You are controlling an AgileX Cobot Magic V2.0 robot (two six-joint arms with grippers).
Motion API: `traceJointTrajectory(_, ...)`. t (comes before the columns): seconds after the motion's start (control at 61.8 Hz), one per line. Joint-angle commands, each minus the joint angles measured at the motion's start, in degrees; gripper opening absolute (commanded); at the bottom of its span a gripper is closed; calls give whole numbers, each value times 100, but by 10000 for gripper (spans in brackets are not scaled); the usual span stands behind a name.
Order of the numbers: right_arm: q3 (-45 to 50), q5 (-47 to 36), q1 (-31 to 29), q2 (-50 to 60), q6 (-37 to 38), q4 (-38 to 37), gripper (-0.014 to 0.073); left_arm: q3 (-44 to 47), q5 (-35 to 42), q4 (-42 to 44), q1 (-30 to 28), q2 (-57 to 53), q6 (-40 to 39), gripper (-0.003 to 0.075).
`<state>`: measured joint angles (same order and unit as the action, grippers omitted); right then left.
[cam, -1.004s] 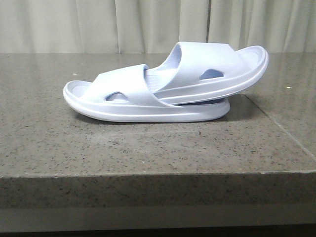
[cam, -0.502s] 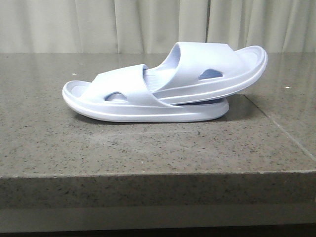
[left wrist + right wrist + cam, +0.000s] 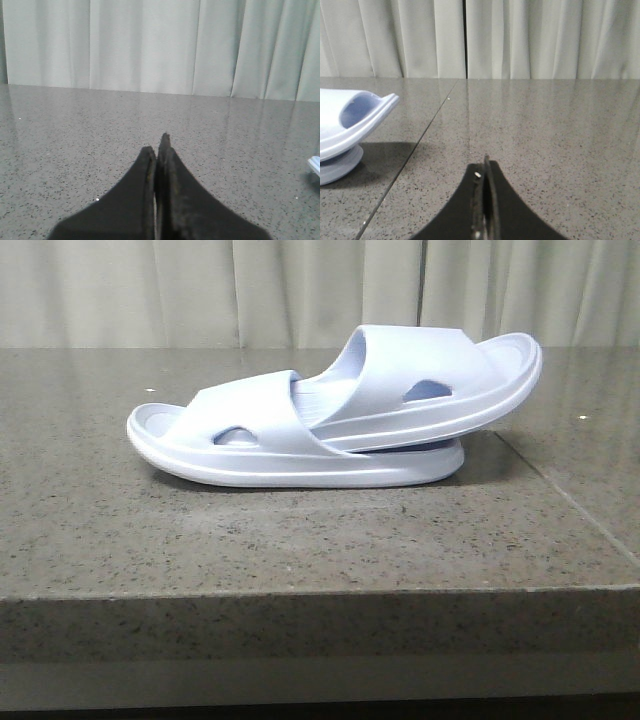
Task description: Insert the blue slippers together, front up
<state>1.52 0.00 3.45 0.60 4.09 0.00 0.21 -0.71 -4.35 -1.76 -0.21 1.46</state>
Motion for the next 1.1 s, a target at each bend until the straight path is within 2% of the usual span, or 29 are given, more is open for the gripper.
traceJointTrajectory(0.0, -30, -546, 3, 96, 45, -133, -118, 26, 490, -9, 2, -88, -48, -20)
traceJointTrajectory(0.308, -30, -609, -204, 96, 67, -133, -118, 26, 490, -9, 2, -88, -48, -20)
traceJointTrajectory(1.085, -30, -702, -203, 96, 67, -133, -118, 26, 490, -9, 2, -88, -48, -20)
